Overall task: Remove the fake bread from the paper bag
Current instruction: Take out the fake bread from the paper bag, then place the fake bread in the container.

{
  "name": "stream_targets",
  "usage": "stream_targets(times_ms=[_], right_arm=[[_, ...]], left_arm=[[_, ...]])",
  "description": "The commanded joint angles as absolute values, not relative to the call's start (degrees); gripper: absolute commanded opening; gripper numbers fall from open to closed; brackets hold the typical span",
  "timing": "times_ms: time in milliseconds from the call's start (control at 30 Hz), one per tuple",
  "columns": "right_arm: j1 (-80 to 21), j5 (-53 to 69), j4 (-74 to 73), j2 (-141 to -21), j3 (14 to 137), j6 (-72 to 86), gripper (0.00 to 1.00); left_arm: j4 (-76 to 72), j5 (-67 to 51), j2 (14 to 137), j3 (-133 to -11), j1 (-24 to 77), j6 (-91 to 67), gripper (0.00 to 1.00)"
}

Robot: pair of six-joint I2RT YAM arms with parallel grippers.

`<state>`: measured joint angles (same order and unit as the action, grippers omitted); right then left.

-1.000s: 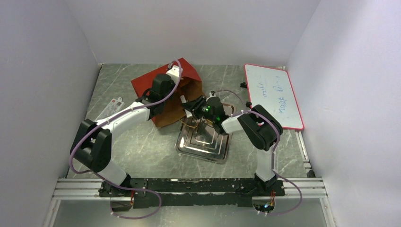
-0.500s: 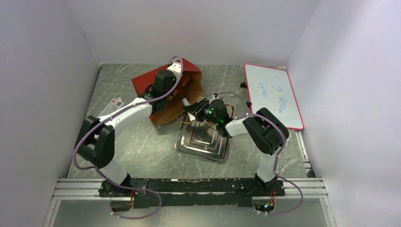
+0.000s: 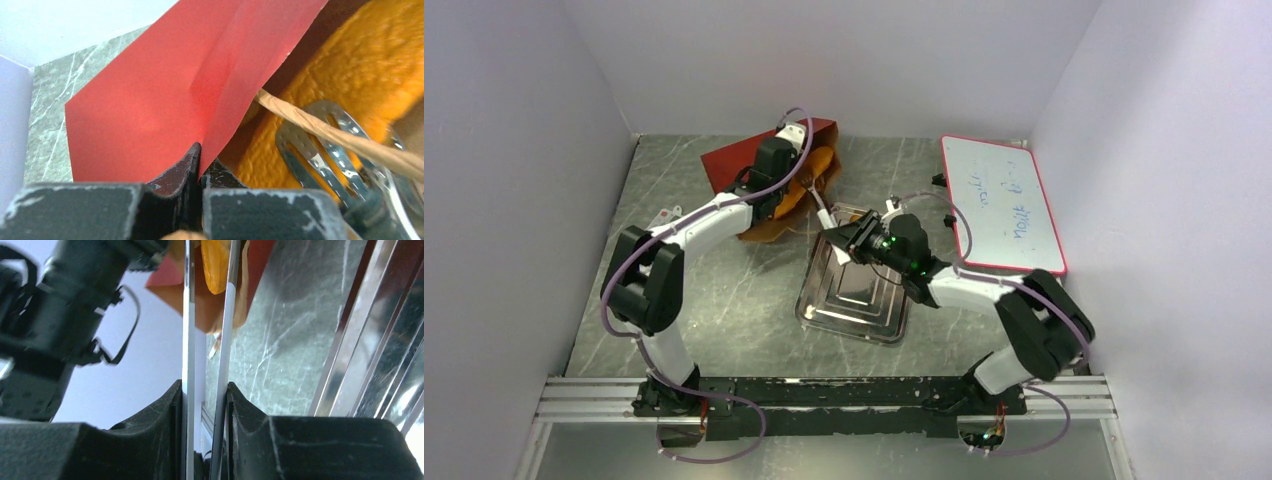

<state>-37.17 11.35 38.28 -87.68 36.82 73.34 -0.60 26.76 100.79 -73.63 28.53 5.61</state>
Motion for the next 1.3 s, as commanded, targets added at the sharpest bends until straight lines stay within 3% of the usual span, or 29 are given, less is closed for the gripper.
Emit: stream_targets(times_ms=[0, 433, 667, 900, 1267], right_arm=[[-38.41, 9.17, 33.26, -78.64, 34.83, 69.17, 0.00], [-41.52, 1.01, 0.72, -47.18, 31.04, 62.76, 0.00], [-42.02, -1.26, -17.08, -36.08, 32.10, 62.99, 0.00], [-42.01, 1.90, -25.20, -33.46, 29.99, 64.10, 0.00], [-42.39, 7.17, -24.64, -42.01, 30.12, 60.73, 0.00]], left_arm=[[-2.54, 27.14, 102.93, -74.73, 27.95, 6.87, 0.07], [-6.82, 27.83, 104.91, -75.03, 27.61, 9.00, 0.07], [-6.99, 29.32, 105.71, -76.88, 26.08, 9.23, 0.07], [-7.39, 28.70, 105.64, -77.85, 24.09, 8.61, 0.07], [-8.09, 27.76, 103.41, -77.33, 24.08, 8.24, 0.07]])
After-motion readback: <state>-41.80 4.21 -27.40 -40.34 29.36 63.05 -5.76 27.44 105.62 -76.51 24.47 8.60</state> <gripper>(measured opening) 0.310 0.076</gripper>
